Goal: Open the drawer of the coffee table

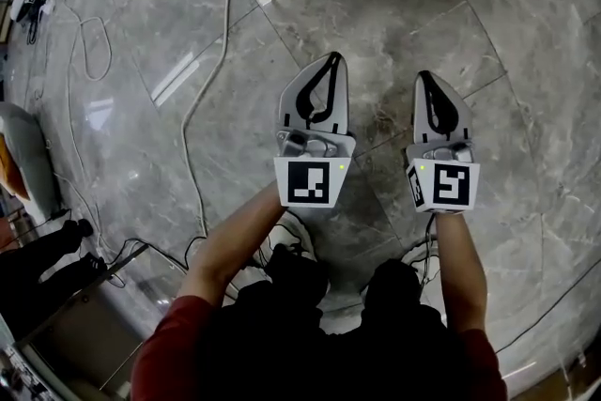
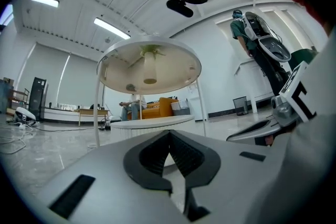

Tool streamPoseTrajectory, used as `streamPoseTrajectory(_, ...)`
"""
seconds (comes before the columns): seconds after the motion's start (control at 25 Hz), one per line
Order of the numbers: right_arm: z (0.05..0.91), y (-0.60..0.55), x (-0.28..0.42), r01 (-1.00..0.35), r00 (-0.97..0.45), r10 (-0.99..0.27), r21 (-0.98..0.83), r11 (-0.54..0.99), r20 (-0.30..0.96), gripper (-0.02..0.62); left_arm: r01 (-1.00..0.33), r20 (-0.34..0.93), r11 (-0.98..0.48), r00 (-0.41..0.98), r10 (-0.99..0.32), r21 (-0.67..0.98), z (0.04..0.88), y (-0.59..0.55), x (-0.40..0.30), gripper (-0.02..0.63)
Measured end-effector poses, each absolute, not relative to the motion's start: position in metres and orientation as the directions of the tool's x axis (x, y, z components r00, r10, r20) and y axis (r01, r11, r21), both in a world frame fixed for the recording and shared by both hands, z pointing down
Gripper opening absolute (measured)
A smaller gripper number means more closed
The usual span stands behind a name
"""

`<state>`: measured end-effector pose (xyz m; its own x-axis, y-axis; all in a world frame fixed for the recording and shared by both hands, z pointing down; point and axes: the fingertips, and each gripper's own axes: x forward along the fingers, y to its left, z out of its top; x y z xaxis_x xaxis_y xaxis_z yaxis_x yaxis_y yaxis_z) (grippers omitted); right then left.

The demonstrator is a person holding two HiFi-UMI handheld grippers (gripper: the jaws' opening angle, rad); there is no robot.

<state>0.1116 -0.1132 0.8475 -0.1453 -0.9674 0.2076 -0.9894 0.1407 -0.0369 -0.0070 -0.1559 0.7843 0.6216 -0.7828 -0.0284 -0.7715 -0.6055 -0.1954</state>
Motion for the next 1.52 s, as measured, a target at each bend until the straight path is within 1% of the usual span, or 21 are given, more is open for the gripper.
streamPoseTrajectory(0.08,0.859,-0.121,0.115,-0.987,-0.142,-0.963,-0.103,0.121,0.228,0.023,-0.776,-0.013,-0.599,0.613,-0.79,-0.196,0.79,-0.156,-0.012,0.014)
streamPoseTrajectory(0.2,0.879,-0.141,0.117,-0.961,-0.155,-0.954,-0.265,0.084,0.258,0.025,-0.78,0.001,-0.595,0.607,-0.795,-0.195,0.794,-0.157,-0.019,0.014)
streamPoseTrajectory(0.32,0.898,-0.163,0.116,-0.882,-0.203,-0.941,-0.469,0.054,0.272,0.026,-0.787,-0.001,-0.59,0.6,-0.8,-0.182,0.794,-0.158,-0.021,0.014)
streamPoseTrajectory(0.36,0.903,-0.17,0.116,-0.838,-0.221,-0.939,-0.544,0.045,0.262,0.041,-0.79,-0.002,-0.587,0.597,-0.803,-0.176,0.794,-0.158,-0.022,0.014)
streamPoseTrajectory(0.4,0.906,-0.177,0.117,-0.786,-0.235,-0.94,-0.617,0.035,0.247,0.089,-0.793,-0.001,-0.584,0.593,-0.805,-0.171,0.793,-0.158,-0.023,0.014)
streamPoseTrajectory(0.48,0.907,-0.196,0.114,-0.657,-0.277,-0.945,-0.752,0.056,0.172,0.151,-0.796,0.004,-0.583,0.59,-0.807,-0.163,0.793,-0.159,-0.025,0.014)
streamPoseTrajectory(0.56,0.896,-0.217,0.107,-0.525,-0.347,-0.938,-0.832,0.181,0.015,0.243,-0.794,0.013,-0.587,0.592,-0.806,-0.157,0.796,-0.16,-0.026,0.014)
streamPoseTrajectory(0.6,0.894,-0.226,0.106,-0.477,-0.363,-0.93,-0.848,0.23,-0.048,0.262,-0.794,0.02,-0.589,0.593,-0.805,-0.151,0.798,-0.16,-0.027,0.014)
streamPoseTrajectory(0.64,0.897,-0.231,0.109,-0.446,-0.358,-0.93,-0.86,0.246,-0.08,0.277,-0.793,0.025,-0.592,0.595,-0.803,-0.146,0.799,-0.16,-0.027,0.014)
streamPoseTrajectory(0.88,0.907,-0.255,0.128,-0.372,-0.281,-0.946,-0.891,0.26,-0.159,0.29,-0.796,0.032,-0.59,0.591,-0.806,-0.137,0.801,-0.165,-0.03,0.014)
streamPoseTrajectory(1.04,0.911,-0.268,0.133,-0.323,-0.246,-0.95,-0.908,0.267,-0.192,0.291,-0.803,0.054,-0.581,0.58,-0.813,-0.134,0.806,-0.167,-0.033,0.014)
streamPoseTrajectory(1.24,0.908,-0.267,0.132,-0.284,-0.257,-0.939,-0.911,0.3,-0.229,0.291,-0.805,0.058,-0.573,0.572,-0.818,-0.154,0.807,-0.168,-0.039,0.014)
streamPoseTrajectory(1.52,0.911,-0.265,0.135,-0.276,-0.237,-0.949,-0.923,0.27,-0.207,0.288,-0.82,0.054,-0.551,0.55,-0.834,-0.153,0.803,-0.168,-0.046,0.014)
